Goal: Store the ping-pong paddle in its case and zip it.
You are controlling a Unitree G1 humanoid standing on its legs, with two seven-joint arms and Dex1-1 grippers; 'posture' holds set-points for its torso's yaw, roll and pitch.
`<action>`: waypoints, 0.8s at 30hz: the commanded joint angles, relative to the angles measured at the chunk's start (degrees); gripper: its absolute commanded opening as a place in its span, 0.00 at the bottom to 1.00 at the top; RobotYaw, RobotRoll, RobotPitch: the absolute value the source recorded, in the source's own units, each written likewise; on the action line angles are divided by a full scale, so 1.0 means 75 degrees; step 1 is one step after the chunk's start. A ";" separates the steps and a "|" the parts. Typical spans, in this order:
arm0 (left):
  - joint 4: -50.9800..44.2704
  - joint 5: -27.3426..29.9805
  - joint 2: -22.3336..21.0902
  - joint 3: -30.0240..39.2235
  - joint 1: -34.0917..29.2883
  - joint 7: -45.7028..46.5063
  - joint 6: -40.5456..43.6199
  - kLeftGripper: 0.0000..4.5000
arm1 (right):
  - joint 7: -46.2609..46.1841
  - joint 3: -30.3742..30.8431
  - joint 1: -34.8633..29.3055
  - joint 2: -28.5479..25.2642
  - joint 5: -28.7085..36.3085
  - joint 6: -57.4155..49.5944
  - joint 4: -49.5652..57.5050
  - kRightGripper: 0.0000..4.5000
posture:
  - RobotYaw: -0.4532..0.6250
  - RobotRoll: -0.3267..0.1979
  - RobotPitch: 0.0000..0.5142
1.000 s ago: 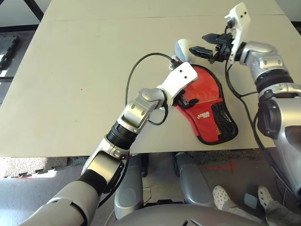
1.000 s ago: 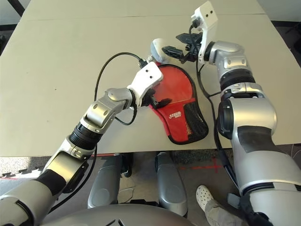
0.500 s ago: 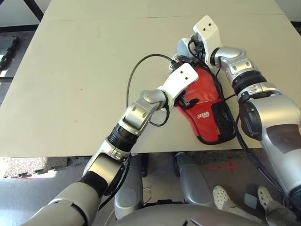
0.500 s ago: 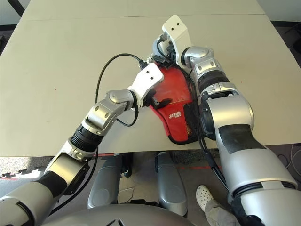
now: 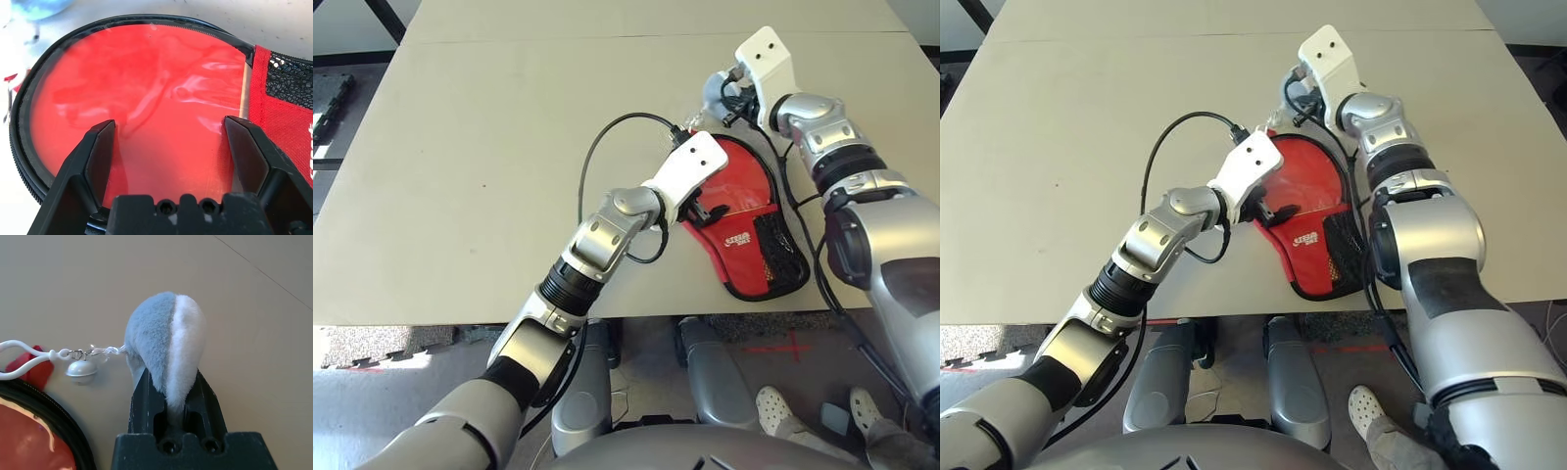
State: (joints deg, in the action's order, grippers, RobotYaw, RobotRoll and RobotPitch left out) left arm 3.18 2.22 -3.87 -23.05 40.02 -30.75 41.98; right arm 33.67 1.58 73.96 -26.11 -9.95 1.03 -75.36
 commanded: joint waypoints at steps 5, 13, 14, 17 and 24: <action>0.0470 -0.0051 -0.0048 -0.0235 -0.0229 -0.0101 0.0353 1.00 | 0.0274 -0.0057 -0.0119 -0.1088 -0.0095 0.0037 -0.0077 0.01 | 0.40 0.62 0.52; 0.0626 -0.0059 -0.0031 -0.0223 -0.0145 -0.0130 0.0294 1.00 | 0.1606 0.0053 -0.0256 -0.2261 -0.0201 -0.0123 -0.0052 0.01 | 0.38 0.62 0.52; 0.0651 -0.0058 -0.0030 -0.0213 -0.0133 -0.0132 0.0283 1.00 | 0.2009 0.0103 -0.0272 -0.2464 -0.0231 -0.0191 -0.0046 0.01 | 0.38 0.62 0.51; 0.0714 -0.0061 -0.0021 -0.0189 -0.0105 -0.0132 0.0249 1.00 | 0.3300 0.0244 -0.0314 -0.3063 -0.0314 -0.0485 -0.0025 0.01 | 0.38 0.62 0.51; 0.0952 -0.0077 0.0043 -0.0151 -0.0017 -0.0132 0.0103 1.00 | 0.6296 0.0451 -0.0429 -0.3963 -0.0269 -0.1069 0.0172 0.01 | 0.34 0.62 0.50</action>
State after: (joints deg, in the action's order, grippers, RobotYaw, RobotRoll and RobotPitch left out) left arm 6.36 2.23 -3.38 -22.88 41.60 -31.35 41.06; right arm 75.40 4.00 71.83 -53.37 -11.85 -5.91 -74.95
